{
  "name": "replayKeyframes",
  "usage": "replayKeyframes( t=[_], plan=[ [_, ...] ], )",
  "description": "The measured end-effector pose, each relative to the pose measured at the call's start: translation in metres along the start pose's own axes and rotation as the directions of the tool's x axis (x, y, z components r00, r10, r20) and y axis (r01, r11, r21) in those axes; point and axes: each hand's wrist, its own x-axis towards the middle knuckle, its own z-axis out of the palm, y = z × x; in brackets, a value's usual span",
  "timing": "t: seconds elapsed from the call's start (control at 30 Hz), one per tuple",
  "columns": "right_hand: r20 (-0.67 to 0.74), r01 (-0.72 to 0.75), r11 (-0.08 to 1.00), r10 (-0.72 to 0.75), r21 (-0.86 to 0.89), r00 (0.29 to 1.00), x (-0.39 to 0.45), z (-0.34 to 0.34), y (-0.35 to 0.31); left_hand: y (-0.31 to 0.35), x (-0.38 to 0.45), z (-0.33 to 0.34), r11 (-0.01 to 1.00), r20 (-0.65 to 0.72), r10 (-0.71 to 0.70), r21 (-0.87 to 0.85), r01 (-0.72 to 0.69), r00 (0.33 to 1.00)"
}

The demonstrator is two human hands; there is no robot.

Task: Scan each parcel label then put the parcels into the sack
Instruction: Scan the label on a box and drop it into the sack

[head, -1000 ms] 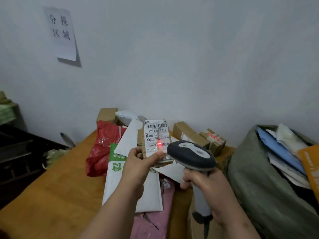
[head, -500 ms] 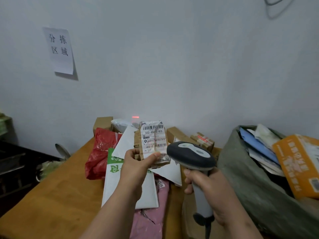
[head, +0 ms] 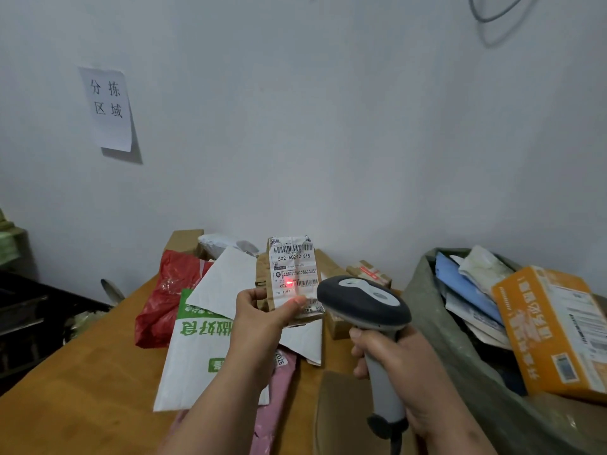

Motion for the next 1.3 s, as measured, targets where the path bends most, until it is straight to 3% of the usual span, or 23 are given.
replayKeyframes(
  t=[0.23, 0.4, 0.7, 0.93, 1.13, 1.2, 1.3],
  plan=[
    [0.059, -0.006, 1.0, 0.007, -0.015, 0.998, 0.003, -0.049, 0.013, -0.011, -0.022, 0.045, 1.0, -0.015, -0.015, -0.008, 0.015, 1.0],
    [0.022, 0.008, 1.0, -0.009, 0.021, 1.0, 0.004, -0.082, 0.023, -0.019, -0.036, 0.074, 0.999, 0.047, -0.026, 0.025, 0.024, 0.999],
    [-0.258, -0.041, 0.986, 0.082, 0.159, 0.963, 0.01, -0.129, 0.056, -0.035, -0.046, 0.137, 0.991, 0.193, -0.117, 0.094, 0.1, 0.974],
    [-0.542, 0.045, 0.959, 0.12, 0.281, 0.832, 0.005, -0.171, 0.072, -0.041, -0.052, 0.21, 0.965, 0.441, -0.252, 0.044, 0.26, 0.861],
    [-0.619, 0.239, 0.889, 0.062, 0.391, 0.783, -0.002, -0.181, 0.08, -0.055, -0.068, 0.259, 0.939, 0.613, -0.339, 0.18, 0.292, 0.714],
    [-0.628, 0.258, 0.871, 0.071, 0.418, 0.775, -0.001, -0.185, 0.083, -0.063, -0.072, 0.264, 0.914, 0.632, -0.392, 0.347, 0.209, 0.669],
    [-0.632, 0.252, 0.859, 0.103, 0.446, 0.768, 0.007, -0.194, 0.087, -0.067, -0.072, 0.262, 0.836, 0.644, -0.39, 0.548, -0.042, 0.658]
  ],
)
